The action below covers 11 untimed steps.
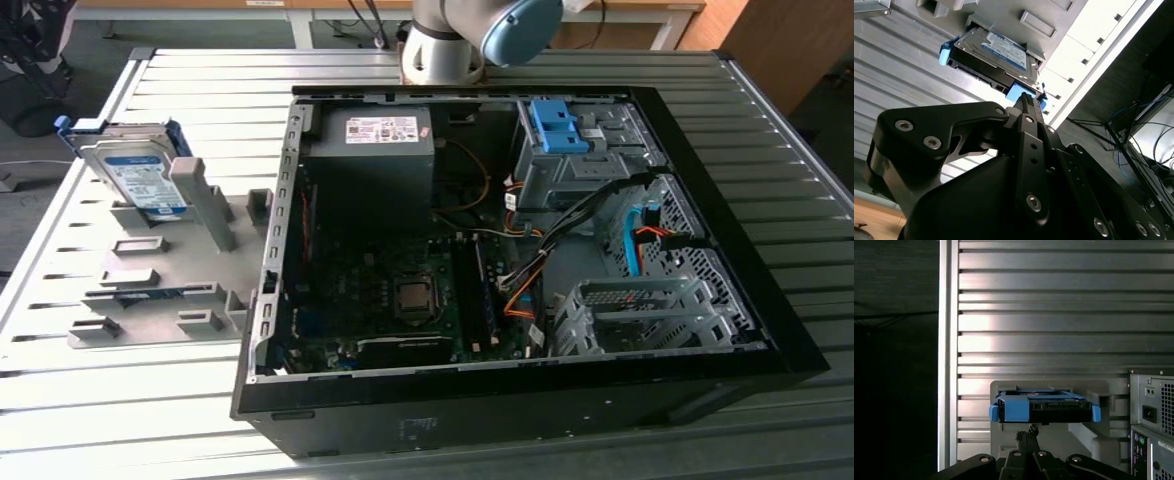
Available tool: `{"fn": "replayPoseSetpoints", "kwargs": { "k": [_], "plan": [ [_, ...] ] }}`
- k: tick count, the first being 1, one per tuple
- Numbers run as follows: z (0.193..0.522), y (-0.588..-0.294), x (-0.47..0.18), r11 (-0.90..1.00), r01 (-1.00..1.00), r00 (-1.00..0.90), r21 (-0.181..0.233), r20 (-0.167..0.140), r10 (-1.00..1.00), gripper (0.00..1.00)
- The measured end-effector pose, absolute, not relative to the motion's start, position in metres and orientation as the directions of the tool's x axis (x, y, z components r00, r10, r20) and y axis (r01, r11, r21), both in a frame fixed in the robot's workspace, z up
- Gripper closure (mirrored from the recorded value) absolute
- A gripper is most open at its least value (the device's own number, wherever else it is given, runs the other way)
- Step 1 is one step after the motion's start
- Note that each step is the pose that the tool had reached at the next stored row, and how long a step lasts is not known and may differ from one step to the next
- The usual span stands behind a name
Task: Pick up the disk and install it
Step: 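Pick up the disk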
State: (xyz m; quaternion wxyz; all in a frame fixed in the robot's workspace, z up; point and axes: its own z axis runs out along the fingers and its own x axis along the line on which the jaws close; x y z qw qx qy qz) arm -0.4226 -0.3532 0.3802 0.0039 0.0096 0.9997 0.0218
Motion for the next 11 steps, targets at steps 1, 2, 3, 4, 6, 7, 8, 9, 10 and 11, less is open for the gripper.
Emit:
{"fn": "replayPoseSetpoints", "kwargs": {
  "k": [1,2,3,4,6,7,8,9,10,11],
  "plan": [
    [0.3802,-0.3532,-0.4226,0.999,0.014,-1.0,0.044,-0.007,0.014,0.89],
    [0.3802,-0.3532,-0.4226,0.999,0.009,-1.0,0.044,-0.007,0.009,0.89],
    [0.3802,-0.3532,-0.4226,0.999,0.005,-1.0,0.044,-0.007,0.005,0.89],
    [0.3802,-0.3532,-0.4226,0.999,0.001,-1.0,0.044,-0.007,0.001,0.89],
    [0.3802,-0.3532,-0.4226,0.999,-0.006,-1.0,0.044,-0.007,-0.006,0.89],
    [0.3802,-0.3532,-0.4226,0.999,-0.009,-1.0,0.044,-0.007,-0.008,0.89],
    [0.3802,-0.3532,-0.4226,0.999,-0.011,-1.0,0.044,-0.007,-0.011,0.89],
    [0.3802,-0.3532,-0.4226,0.999,-0.014,-1.0,0.044,-0.007,-0.013,0.89],
    [0.3802,-0.3532,-0.4226,0.999,-0.017,-1.0,0.044,-0.007,-0.017,0.89],
    [0.3802,-0.3532,-0.4226,0.999,-0.021,-1.0,0.044,-0.007,-0.02,0.89]
  ]
}}
